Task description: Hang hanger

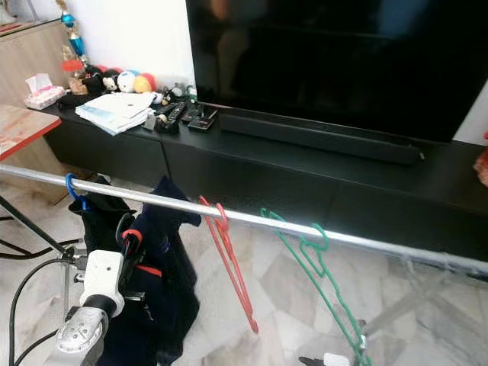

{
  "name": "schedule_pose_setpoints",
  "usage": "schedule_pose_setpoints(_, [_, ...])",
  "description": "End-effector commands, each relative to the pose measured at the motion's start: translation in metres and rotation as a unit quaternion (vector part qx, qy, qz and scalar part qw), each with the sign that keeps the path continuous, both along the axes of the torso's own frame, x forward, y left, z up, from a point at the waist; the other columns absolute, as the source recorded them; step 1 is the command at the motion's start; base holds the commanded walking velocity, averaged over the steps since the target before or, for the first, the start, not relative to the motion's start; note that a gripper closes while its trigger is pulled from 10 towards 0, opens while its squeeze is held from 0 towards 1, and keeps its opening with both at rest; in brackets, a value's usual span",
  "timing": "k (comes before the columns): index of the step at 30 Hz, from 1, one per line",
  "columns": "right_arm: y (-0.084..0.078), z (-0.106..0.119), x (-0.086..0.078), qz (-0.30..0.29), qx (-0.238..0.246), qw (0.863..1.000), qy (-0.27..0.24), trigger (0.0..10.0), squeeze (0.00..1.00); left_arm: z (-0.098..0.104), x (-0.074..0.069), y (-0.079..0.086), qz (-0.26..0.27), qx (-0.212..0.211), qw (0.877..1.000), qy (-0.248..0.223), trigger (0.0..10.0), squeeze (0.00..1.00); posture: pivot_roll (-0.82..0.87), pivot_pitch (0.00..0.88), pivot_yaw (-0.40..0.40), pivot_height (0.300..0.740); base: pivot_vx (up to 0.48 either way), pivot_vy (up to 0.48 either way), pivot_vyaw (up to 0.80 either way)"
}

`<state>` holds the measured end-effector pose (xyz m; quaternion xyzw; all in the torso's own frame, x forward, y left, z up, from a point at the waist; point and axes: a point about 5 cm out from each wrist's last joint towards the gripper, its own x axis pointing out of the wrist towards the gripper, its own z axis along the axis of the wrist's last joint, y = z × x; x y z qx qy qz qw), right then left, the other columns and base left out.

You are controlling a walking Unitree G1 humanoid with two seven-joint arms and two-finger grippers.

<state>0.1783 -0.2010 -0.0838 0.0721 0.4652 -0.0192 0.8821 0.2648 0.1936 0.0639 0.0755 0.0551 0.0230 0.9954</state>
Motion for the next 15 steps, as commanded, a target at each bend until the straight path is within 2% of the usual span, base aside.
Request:
schedule_pose_setpoints(1, [-0.0047, -0.0027, -0.0074, -0.001, -0.006, 1.0, 0.011, 10.0, 0.0, 0.0104, 0.0029, -0.0064, -0.011, 0.002, 1.0, -0.026, 10.0, 0.0, -0.02, 0.006, 0.042, 0.74, 0.0, 0.0, 0.0])
schedule_pose_setpoints(12, [-0.0047, -0.002, -0.006, 0.001, -0.005, 1.0, 0.011, 10.0, 0.0, 0.0143, 0.0056, -0.0094, -0.026, 0.005, 0.999, -0.022, 10.0, 0.0, -0.02, 0.019, 0.037, 0.74, 0.0, 0.0, 0.0])
schedule_pose_setpoints(15, [-0.0049, -0.0016, -0.005, 0.001, -0.006, 1.0, 0.01, 10.0, 0.0, 0.0157, 0.0129, -0.0088, -0.024, 0.01, 1.0, -0.013, 10.0, 0.0, -0.02, 0.021, 0.034, 0.74, 0.0, 0.0, 0.0])
